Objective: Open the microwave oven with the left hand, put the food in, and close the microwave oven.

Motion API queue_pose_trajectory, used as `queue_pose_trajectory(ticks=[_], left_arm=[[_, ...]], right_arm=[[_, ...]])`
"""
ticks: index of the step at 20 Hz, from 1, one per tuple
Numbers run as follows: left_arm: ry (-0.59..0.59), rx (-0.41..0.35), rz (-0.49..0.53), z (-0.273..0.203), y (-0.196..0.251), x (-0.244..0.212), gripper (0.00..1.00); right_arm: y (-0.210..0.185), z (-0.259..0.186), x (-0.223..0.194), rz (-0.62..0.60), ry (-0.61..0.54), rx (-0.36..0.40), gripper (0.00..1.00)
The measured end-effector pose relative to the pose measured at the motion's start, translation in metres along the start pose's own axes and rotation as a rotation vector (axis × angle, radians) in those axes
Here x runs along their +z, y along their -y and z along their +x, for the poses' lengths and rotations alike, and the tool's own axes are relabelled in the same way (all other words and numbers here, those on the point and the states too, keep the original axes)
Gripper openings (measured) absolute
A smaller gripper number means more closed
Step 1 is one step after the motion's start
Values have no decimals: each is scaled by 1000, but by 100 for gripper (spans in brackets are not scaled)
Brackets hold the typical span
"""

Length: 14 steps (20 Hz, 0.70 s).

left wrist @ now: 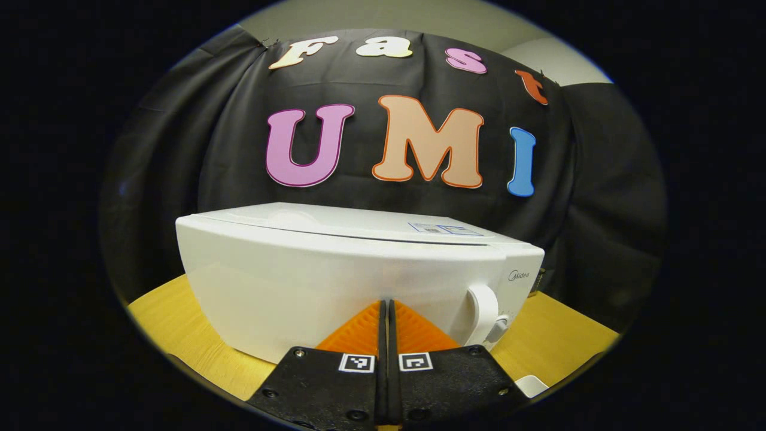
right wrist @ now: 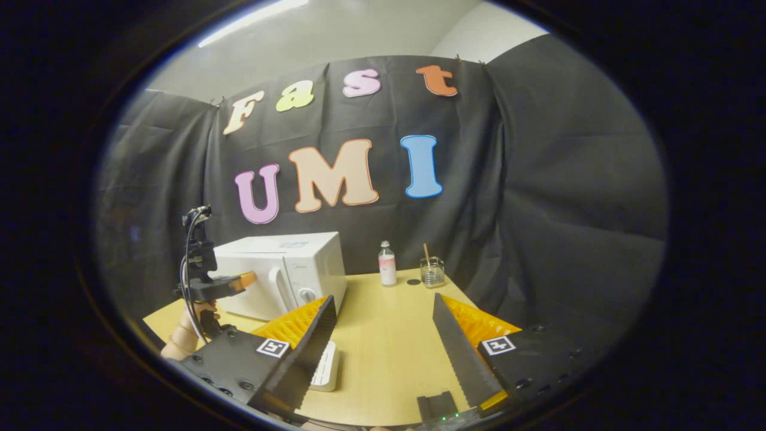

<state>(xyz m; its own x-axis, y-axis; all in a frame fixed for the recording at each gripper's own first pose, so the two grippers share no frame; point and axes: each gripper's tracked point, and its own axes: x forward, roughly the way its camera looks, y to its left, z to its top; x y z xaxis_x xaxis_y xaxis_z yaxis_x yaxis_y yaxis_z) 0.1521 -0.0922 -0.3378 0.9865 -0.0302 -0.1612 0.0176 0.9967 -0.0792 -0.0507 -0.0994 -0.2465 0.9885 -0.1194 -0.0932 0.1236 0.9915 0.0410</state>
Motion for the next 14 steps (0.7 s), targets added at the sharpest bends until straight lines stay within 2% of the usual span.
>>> queue_pose_trajectory(ticks=[1,4,8,14], left_arm=[[31,-7,-5,-6,0,7,1],[31,-21,-3,-8,2,7,1],[4,30,63,-15,-14,8,0],[77,25,62,-74,-33,56,1]], right_arm=[[-4,-2,1,-5,3,5,96],[-10,-5,4,-23,7,4,99],[-19,-10,12,-36,19,9,96],[-43,-6,15,-42,18,47,96]])
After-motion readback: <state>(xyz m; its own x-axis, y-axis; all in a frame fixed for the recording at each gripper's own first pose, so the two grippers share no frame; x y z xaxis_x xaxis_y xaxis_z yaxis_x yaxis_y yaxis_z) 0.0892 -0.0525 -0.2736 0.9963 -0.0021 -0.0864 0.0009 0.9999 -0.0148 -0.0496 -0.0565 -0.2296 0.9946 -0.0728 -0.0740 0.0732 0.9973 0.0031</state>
